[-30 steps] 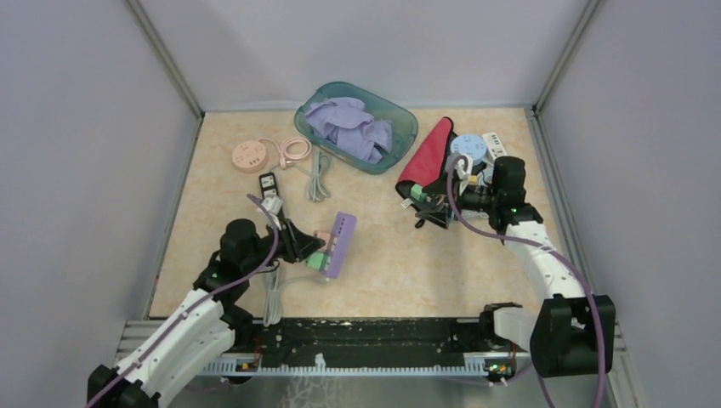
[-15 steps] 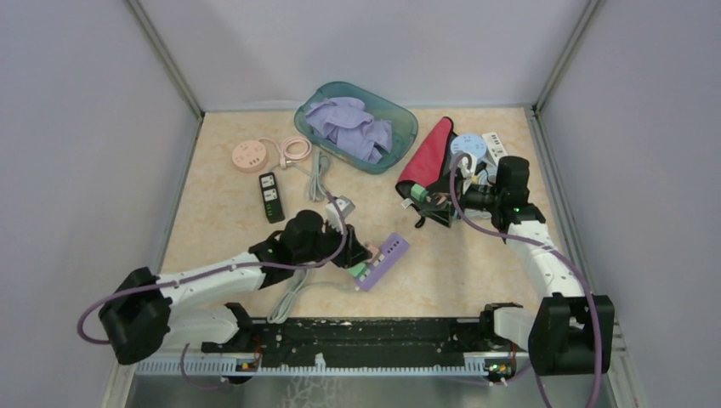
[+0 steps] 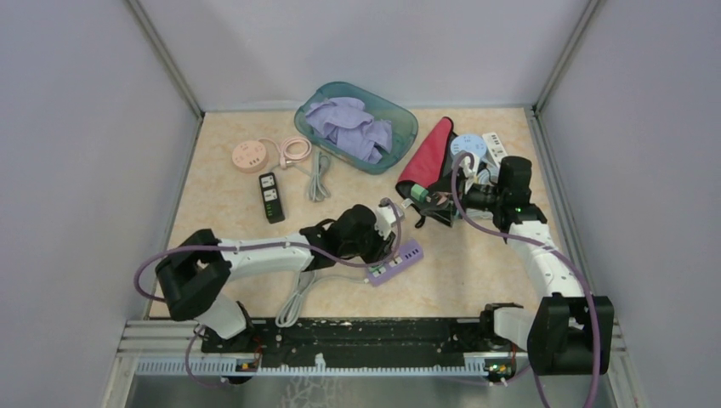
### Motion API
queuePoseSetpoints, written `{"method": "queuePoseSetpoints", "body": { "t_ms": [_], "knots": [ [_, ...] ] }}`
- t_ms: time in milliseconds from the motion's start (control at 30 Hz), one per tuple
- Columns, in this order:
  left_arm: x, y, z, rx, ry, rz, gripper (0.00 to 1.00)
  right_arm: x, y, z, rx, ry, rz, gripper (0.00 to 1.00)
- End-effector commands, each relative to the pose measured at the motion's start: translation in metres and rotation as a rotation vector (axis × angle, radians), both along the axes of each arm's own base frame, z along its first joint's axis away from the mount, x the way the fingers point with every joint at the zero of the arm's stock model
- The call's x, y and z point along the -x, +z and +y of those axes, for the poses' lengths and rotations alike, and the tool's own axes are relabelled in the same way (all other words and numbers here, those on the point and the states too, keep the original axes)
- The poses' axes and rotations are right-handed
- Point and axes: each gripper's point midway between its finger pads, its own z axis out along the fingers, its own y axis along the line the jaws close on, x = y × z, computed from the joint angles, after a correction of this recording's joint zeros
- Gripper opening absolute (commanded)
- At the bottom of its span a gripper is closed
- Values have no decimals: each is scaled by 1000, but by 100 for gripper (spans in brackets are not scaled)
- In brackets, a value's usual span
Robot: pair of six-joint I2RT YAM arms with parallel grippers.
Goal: Pull the plug off the socket
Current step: Place the socket at the center of the board, then remove the plug from the socket.
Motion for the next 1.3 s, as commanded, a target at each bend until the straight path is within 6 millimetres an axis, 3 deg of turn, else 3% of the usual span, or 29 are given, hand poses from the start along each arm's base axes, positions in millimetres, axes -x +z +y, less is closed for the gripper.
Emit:
{"method": "queuePoseSetpoints", "body": {
  "t_ms": [0, 200, 267, 433, 533, 700, 733, 1067, 1267],
  "knots": [
    [1, 5, -19, -46, -134, -120, 13, -2, 18, -2, -8, 16, -81, 71],
    [14, 0, -31, -82, -202, -148, 43, -3, 16, -5, -6, 7, -80, 71],
    [12, 13, -32, -60, -181, -212, 52, -3, 16, -5, -6, 10, -82, 71],
    [16, 69, -28, 120, -156, -325, 71, 1, 14, -3, -8, 33, -87, 71],
    [23, 95, -18, 225, -137, -354, 75, 4, 14, -2, -11, 51, -95, 71],
    [34, 112, 17, 384, -51, -368, 89, 11, 14, 0, -21, 94, -112, 71],
    [36, 116, 24, 422, -33, -370, 98, 12, 13, 1, -25, 106, -110, 71],
    [53, 118, 92, 701, 137, -338, 100, 30, 9, 8, -56, 207, -138, 74],
    [61, 95, 109, 719, 155, -307, 100, 39, 0, 18, -50, 253, -132, 77]
  ]
}}
